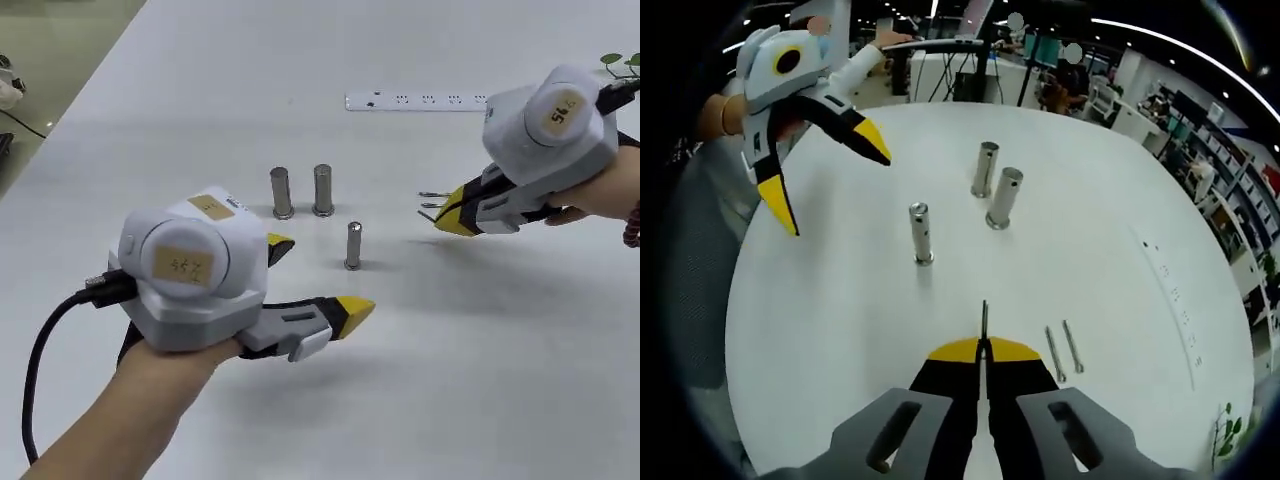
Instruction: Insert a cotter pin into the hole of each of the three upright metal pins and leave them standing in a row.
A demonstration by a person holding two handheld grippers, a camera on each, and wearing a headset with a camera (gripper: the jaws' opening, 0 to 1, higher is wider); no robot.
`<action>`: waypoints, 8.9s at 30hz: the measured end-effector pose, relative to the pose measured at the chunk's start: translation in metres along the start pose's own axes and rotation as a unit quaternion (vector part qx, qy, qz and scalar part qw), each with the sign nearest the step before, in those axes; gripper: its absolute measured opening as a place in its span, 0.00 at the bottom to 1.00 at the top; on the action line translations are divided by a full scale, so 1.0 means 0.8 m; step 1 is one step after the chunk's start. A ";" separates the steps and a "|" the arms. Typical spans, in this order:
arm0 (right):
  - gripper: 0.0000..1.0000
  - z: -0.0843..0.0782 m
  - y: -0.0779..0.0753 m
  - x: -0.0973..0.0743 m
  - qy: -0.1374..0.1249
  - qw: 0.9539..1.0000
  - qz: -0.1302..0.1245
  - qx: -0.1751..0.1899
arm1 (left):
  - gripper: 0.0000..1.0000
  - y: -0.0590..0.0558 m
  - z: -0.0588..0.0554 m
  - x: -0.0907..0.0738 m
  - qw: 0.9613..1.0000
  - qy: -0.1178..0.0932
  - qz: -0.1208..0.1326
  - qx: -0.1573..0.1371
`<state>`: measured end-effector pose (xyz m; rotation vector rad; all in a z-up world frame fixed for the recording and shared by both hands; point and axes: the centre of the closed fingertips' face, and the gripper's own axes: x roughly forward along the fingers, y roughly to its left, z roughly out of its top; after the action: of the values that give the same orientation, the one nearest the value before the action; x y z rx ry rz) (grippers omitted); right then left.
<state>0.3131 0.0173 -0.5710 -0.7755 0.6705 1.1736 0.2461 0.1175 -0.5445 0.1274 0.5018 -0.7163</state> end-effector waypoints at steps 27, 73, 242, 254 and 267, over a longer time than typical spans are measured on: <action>0.00 0.051 0.088 -0.012 -0.045 0.990 0.041 -0.124 | 0.28 -0.034 0.005 0.009 0.987 0.009 -0.066 -0.147; 0.00 0.080 0.123 -0.022 -0.077 0.977 0.051 -0.191 | 0.00 -0.057 0.018 0.001 0.972 -0.016 -0.110 -0.208; 0.00 0.039 0.032 0.014 0.008 0.995 -0.032 -0.095 | 0.17 0.025 0.000 0.069 0.996 -0.041 0.074 0.012; 0.00 0.046 0.029 0.022 0.000 0.995 -0.034 -0.091 | 0.14 0.029 -0.005 0.093 0.998 -0.032 0.059 0.009; 0.00 0.049 0.030 0.027 -0.001 0.995 -0.034 -0.095 | 0.08 0.028 -0.007 0.101 0.998 -0.024 0.055 0.013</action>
<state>0.2981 0.0659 -0.5698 -0.9506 0.5322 1.1870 0.3106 0.0878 -0.5894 0.1602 0.4371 -0.6178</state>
